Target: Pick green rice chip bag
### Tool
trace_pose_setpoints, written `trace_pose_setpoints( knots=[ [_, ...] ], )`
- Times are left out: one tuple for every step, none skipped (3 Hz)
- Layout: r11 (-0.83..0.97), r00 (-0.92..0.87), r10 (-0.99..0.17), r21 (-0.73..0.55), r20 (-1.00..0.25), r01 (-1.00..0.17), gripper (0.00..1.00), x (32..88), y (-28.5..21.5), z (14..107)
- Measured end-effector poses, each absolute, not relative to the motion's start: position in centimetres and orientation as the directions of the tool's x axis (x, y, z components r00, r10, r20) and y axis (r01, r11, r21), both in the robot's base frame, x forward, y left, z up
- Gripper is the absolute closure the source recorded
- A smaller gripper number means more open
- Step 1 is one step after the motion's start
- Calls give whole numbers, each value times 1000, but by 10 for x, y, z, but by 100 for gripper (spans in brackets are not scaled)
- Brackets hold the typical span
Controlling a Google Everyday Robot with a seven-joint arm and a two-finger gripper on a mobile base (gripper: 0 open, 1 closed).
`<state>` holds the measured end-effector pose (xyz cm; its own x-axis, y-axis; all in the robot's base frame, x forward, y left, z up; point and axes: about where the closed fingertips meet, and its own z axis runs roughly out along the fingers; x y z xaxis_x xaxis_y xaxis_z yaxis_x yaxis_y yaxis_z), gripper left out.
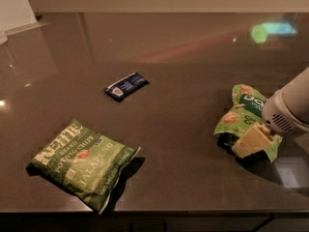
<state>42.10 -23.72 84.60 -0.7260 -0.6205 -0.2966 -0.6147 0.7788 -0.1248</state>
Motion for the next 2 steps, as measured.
trace_pose_setpoints(
  knots=[
    [786,-723,-612,-145,-320,-601,62,424,-238,863],
    [789,-715,-608,-162,-346,-593,86,427,-238,880]
  ],
)
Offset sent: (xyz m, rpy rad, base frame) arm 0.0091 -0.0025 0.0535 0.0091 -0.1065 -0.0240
